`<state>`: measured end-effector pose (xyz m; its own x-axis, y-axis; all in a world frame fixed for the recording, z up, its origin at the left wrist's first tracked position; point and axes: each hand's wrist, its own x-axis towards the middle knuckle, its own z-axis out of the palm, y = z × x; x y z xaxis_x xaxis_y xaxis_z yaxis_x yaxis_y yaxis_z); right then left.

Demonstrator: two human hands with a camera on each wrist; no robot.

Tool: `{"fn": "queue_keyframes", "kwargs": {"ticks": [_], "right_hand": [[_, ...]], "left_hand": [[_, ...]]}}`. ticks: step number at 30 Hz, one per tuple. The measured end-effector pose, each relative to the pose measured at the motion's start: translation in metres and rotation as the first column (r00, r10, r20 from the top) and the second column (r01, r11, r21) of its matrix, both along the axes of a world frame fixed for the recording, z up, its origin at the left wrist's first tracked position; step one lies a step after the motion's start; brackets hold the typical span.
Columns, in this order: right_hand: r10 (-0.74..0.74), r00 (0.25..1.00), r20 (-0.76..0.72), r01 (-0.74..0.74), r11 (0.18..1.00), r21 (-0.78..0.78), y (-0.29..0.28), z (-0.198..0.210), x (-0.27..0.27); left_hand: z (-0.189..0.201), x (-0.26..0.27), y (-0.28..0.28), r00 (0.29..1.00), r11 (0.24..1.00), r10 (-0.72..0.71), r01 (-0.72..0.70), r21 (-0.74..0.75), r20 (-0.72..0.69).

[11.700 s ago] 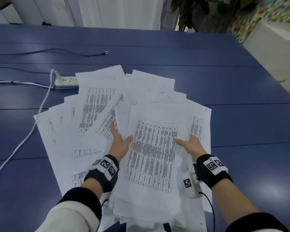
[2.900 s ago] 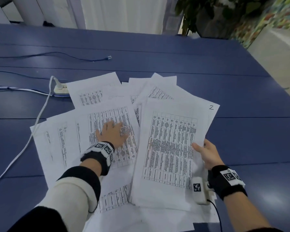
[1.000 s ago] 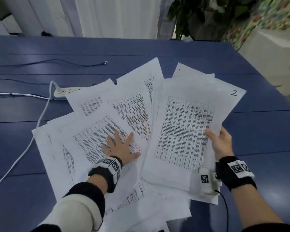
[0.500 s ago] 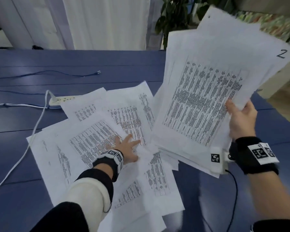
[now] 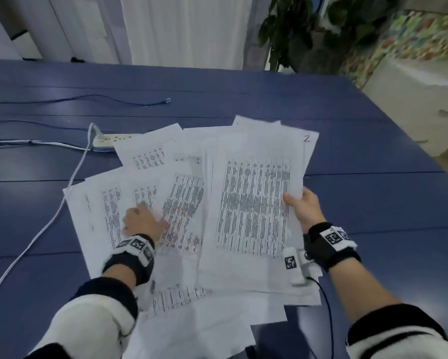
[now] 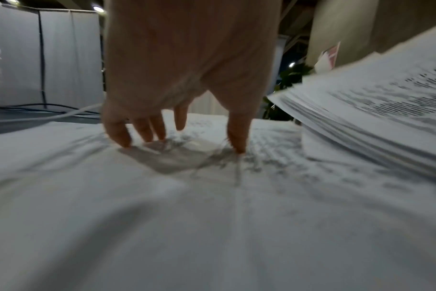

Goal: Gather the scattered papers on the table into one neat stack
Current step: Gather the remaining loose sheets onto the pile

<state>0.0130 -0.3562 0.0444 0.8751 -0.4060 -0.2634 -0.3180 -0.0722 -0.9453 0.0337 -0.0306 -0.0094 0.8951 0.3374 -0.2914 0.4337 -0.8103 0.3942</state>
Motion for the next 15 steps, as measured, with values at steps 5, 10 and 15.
{"fn": "queue_keyframes", "kwargs": {"ticks": [5, 10, 15], "right_hand": [[0.035, 0.985, -0.169, -0.047, 0.997, -0.063, 0.012, -0.035, 0.004], [0.164, 0.941, -0.297, -0.200, 0.975, -0.096, 0.038, -0.046, 0.009], [0.210, 0.913, -0.350, -0.249, 0.966, -0.070, 0.065, -0.043, 0.013]], "left_hand": [[-0.012, 0.005, 0.018, 0.994, 0.994, -0.049, 0.039, -0.099, -0.097], [-0.003, 0.008, -0.003, 0.991, 0.959, -0.061, 0.025, -0.282, -0.120], [0.008, 0.013, -0.008, 0.995, 0.864, 0.009, -0.059, -0.499, -0.101]]}}
